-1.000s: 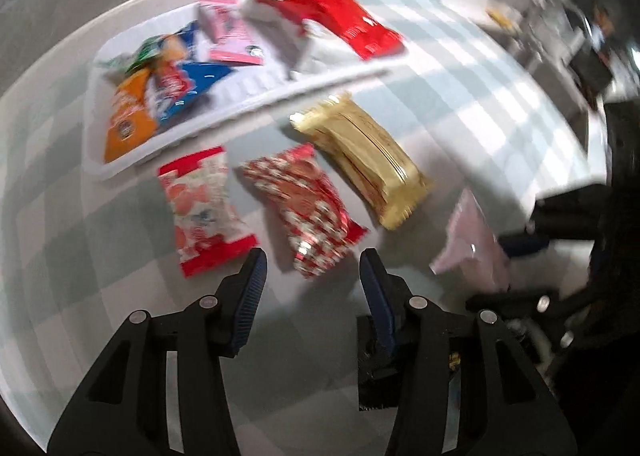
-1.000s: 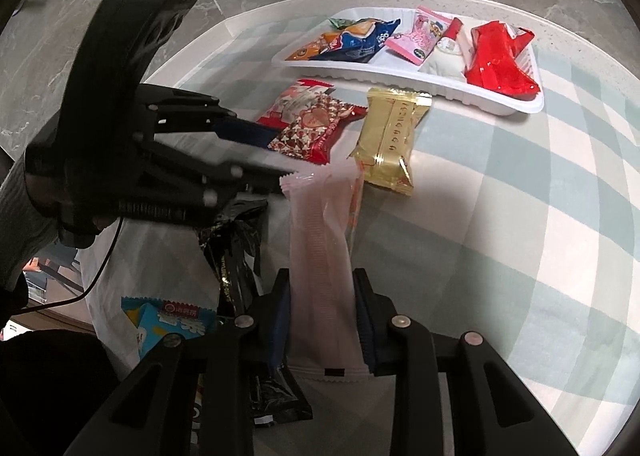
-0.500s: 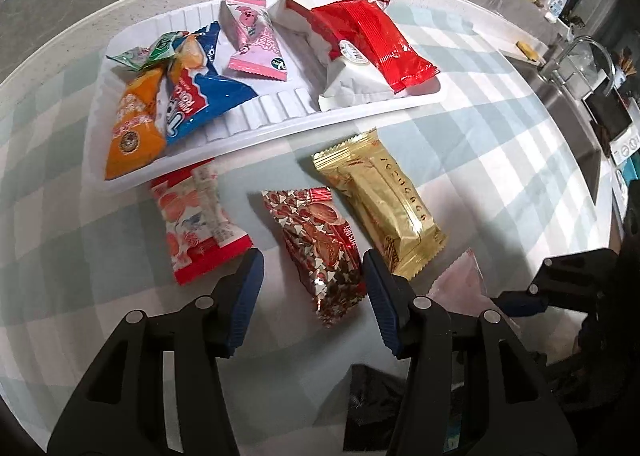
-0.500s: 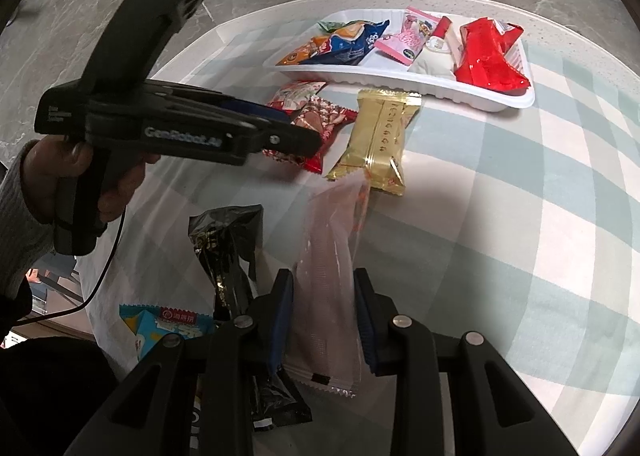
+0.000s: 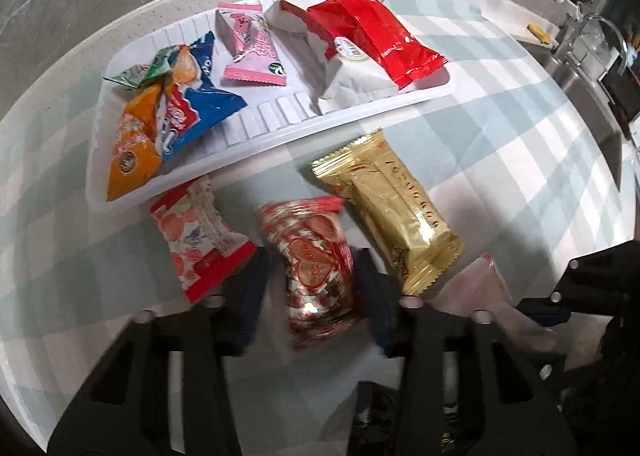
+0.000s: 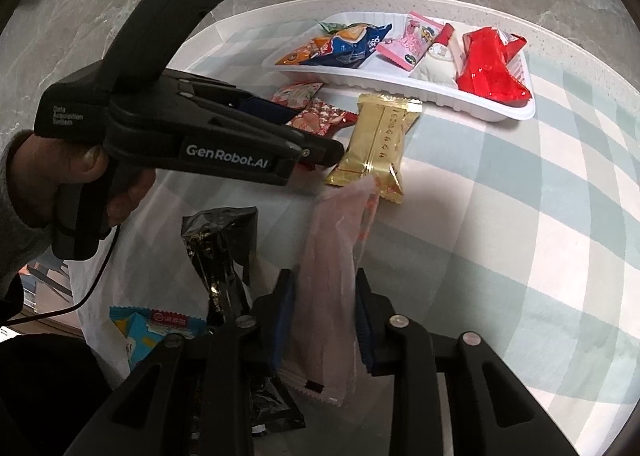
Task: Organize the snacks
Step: 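Grasp the red heart-print bag with the left tool while the right lifts the pale pink bag, then lower both bags into the white tray and open both tools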
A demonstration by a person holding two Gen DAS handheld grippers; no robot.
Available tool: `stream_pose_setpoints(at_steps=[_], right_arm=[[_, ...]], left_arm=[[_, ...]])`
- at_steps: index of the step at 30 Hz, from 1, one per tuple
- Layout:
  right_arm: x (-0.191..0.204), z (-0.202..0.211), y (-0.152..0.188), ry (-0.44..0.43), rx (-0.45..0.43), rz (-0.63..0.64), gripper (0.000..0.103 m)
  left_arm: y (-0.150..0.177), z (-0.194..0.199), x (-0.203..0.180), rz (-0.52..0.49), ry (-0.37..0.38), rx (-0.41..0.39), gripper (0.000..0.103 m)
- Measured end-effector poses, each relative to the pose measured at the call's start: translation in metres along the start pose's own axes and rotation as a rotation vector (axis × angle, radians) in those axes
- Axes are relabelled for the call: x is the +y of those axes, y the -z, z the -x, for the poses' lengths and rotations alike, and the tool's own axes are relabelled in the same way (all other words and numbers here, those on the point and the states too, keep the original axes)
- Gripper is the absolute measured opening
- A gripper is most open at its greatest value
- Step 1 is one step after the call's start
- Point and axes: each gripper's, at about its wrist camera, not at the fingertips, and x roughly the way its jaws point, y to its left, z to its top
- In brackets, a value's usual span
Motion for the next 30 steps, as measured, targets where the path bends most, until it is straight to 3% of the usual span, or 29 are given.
stream_pose_setpoints(at_steps=[20, 30], right_arm=[[-0.049, 0.025, -0.010, -0.168, -0.088, -0.240, 0.019], [-0.068, 0.031, -0.037, -0.188, -0.130, -0.288, 0.019]], left_arm=[[0.015, 0.062, 0.027, 0.136, 0.149, -0.118, 0.029], [-0.005, 0.086, 0.055, 0.184, 0.150, -0.174, 0.029]])
